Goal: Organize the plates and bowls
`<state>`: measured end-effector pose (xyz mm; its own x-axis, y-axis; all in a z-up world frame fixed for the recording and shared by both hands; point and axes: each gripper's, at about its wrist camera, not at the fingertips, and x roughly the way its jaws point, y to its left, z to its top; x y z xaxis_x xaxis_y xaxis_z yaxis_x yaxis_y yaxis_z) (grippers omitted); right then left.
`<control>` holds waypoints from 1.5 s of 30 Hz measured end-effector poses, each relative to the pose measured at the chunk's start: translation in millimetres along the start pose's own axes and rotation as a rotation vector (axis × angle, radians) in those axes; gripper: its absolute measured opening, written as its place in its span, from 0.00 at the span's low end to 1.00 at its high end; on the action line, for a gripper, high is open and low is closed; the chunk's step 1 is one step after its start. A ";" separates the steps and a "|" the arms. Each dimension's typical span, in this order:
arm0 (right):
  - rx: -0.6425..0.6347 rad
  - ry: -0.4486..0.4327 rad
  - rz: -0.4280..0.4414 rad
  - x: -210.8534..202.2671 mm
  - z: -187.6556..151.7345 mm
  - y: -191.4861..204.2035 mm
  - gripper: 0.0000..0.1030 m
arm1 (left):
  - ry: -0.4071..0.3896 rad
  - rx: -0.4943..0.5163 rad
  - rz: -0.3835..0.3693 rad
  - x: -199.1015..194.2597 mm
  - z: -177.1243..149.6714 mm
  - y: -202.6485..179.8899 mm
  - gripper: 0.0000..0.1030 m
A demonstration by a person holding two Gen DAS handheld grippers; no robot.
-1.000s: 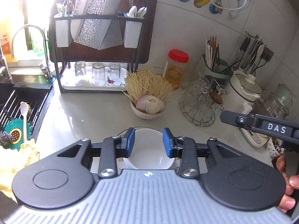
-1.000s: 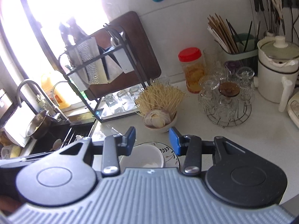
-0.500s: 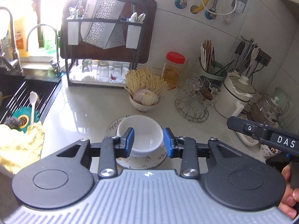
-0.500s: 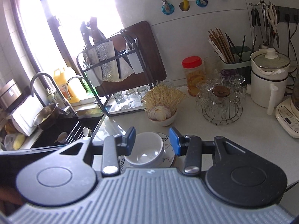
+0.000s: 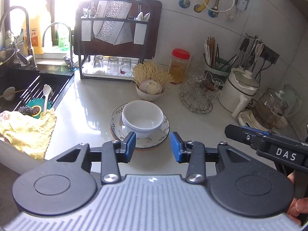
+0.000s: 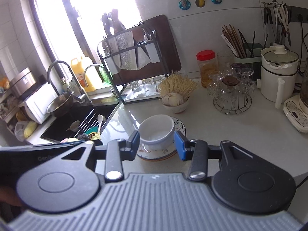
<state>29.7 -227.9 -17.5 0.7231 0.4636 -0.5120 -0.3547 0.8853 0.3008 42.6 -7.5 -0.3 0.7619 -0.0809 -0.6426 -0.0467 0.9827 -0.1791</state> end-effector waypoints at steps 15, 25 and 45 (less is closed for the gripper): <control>-0.076 -0.007 0.050 -62.1 -33.7 1.9 0.43 | -0.024 -0.021 0.056 -75.1 -62.5 -24.9 0.45; -0.069 -0.055 0.057 -100.4 -46.2 -0.7 0.43 | -0.048 -0.011 0.051 -114.9 -87.4 -44.8 0.49; -0.104 -0.116 0.035 -125.6 -43.3 -1.3 0.73 | -0.078 -0.029 0.075 -153.0 -95.7 -51.9 0.90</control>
<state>-86.3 -285.7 11.6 0.7707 0.4927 -0.4040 -0.4362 0.8702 0.2291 -133.4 -62.0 36.0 0.8032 0.0066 -0.5956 -0.1232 0.9802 -0.1552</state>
